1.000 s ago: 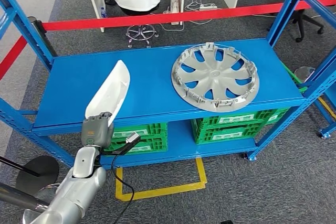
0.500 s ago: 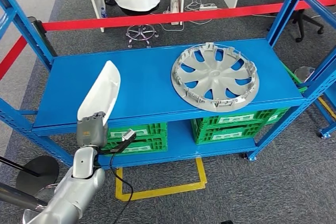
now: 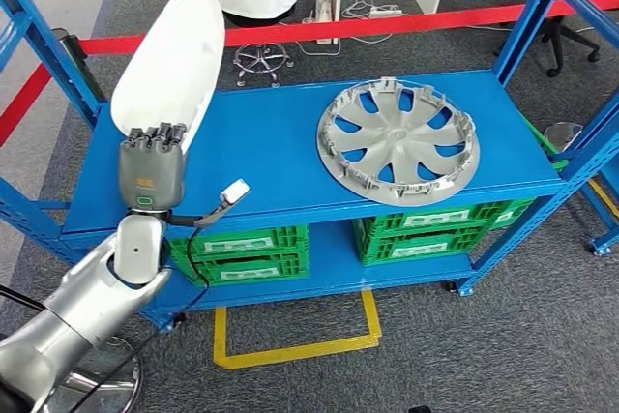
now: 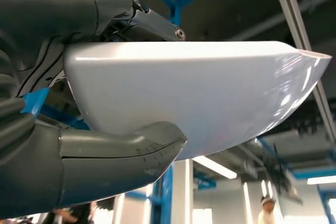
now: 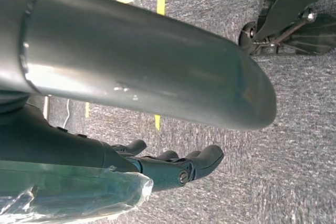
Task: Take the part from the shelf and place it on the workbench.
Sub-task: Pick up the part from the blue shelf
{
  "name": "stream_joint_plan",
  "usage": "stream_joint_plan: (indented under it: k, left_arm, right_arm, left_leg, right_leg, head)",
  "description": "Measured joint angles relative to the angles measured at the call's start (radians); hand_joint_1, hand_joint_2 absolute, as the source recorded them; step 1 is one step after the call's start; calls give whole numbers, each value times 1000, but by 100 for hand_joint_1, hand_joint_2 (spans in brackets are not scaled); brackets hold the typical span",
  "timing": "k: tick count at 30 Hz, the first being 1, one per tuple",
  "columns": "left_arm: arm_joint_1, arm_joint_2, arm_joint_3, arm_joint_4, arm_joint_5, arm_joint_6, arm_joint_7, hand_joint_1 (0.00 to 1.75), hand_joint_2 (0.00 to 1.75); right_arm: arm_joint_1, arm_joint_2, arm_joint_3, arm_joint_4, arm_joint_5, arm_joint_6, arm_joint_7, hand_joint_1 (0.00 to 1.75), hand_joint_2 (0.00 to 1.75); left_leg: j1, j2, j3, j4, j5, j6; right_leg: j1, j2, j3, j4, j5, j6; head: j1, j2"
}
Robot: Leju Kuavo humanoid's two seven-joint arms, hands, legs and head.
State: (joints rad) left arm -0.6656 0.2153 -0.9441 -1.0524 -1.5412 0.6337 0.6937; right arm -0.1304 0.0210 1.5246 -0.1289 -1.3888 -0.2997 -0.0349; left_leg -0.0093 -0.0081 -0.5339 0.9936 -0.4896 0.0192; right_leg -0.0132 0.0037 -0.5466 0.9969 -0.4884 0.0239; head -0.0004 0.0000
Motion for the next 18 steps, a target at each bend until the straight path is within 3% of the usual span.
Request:
stream_joint_plan:
  k: [6, 8, 10, 12, 18]
  left_arm:
    - [-23, 41, -39, -78, 0, -5, 1, 156, 175]
    - [-24, 48, -47, -90, 0, -5, 1, 132, 175]
    - [-24, 54, -53, -98, 0, -4, 1, 123, 175]
    - [-25, 58, -59, -101, 0, -1, 1, 133, 175]
    - [-10, 59, -62, -99, 0, 37, 2, 133, 175]
  right_arm:
    - [0, 0, 0, 0, -1, 0, -4, 0, 0]
    - [0, 0, 0, 0, -1, 0, -4, 0, 0]
    - [0, 0, 0, 0, -1, 0, -4, 0, 0]
    - [0, 0, 0, 0, -1, 0, -6, 0, 0]
    - [-1, 0, 0, 0, -5, 0, -6, 0, 0]
  left_leg:
    - [0, 0, 0, 0, 0, 0]
    - [0, 0, 0, 0, 0, 0]
    - [0, 0, 0, 0, 0, 0]
    - [0, 0, 0, 0, 0, 0]
    - [0, 0, 0, 0, 0, 0]
  right_leg:
    - [0, 0, 0, 0, 0, 0]
    - [0, 0, 0, 0, 0, 0]
    - [0, 0, 0, 0, 0, 0]
    - [0, 0, 0, 0, 0, 0]
    - [0, 0, 0, 0, 0, 0]
  head:
    - [0, 0]
    - [0, 0]
    - [0, 0]
    - [0, 0]
    - [0, 0]
